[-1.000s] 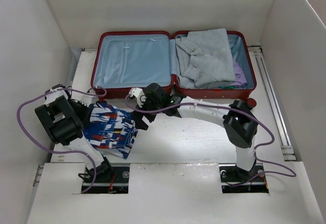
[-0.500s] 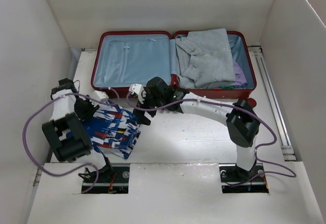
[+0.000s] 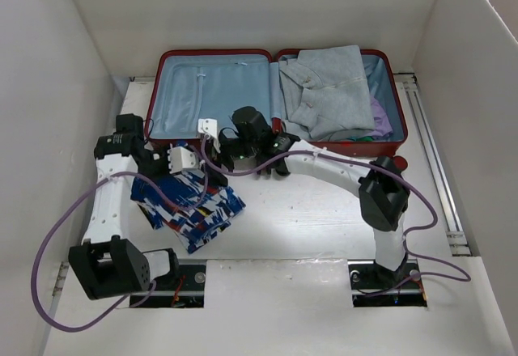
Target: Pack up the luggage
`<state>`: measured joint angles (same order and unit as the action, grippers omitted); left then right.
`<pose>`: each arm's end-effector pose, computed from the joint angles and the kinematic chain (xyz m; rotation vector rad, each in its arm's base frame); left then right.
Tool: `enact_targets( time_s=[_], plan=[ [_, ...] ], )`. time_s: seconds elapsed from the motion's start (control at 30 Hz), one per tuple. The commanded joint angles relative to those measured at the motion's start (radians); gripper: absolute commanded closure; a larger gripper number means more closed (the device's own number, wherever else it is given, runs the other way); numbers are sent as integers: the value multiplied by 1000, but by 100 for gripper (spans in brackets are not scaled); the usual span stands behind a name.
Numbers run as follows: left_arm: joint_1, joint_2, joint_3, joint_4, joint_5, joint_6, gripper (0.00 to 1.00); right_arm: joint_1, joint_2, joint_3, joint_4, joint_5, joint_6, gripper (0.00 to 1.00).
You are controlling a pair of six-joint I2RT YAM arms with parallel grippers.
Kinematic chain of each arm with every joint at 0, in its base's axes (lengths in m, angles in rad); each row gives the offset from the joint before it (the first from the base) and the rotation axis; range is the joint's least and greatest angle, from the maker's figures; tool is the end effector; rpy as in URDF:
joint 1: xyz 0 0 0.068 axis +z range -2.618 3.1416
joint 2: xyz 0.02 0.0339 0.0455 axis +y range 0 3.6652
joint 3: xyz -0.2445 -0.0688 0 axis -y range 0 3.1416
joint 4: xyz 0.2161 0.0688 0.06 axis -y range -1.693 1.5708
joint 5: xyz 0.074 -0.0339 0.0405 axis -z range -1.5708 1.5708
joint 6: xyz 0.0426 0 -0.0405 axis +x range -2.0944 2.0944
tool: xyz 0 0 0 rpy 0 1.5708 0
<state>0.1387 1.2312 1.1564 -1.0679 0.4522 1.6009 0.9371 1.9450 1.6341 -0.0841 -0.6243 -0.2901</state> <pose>0.2058 0.0099 0.2855 1.7811 1.7966 0.0449 0.2367 0.3642 0.2903 -1.4925 1.3775 1.0282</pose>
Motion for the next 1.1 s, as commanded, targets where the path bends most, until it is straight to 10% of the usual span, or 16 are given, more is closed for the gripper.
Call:
enact_targets(
  time_s=[0.0,0.43,0.93,1.07],
  plan=[
    [-59,-67,46,-56,97,13,100,-37,8,-9,218,-104,55,0],
    [-93,-98,112,-56,183,-53,100,-109,-15,-175,392,-22,199,0],
    [-125,-79,155,-56,224,-64,100,-84,166,-48,589,-399,336,2],
    [-125,-79,155,-56,224,-73,100,-93,158,-75,589,-422,377,77]
  ],
)
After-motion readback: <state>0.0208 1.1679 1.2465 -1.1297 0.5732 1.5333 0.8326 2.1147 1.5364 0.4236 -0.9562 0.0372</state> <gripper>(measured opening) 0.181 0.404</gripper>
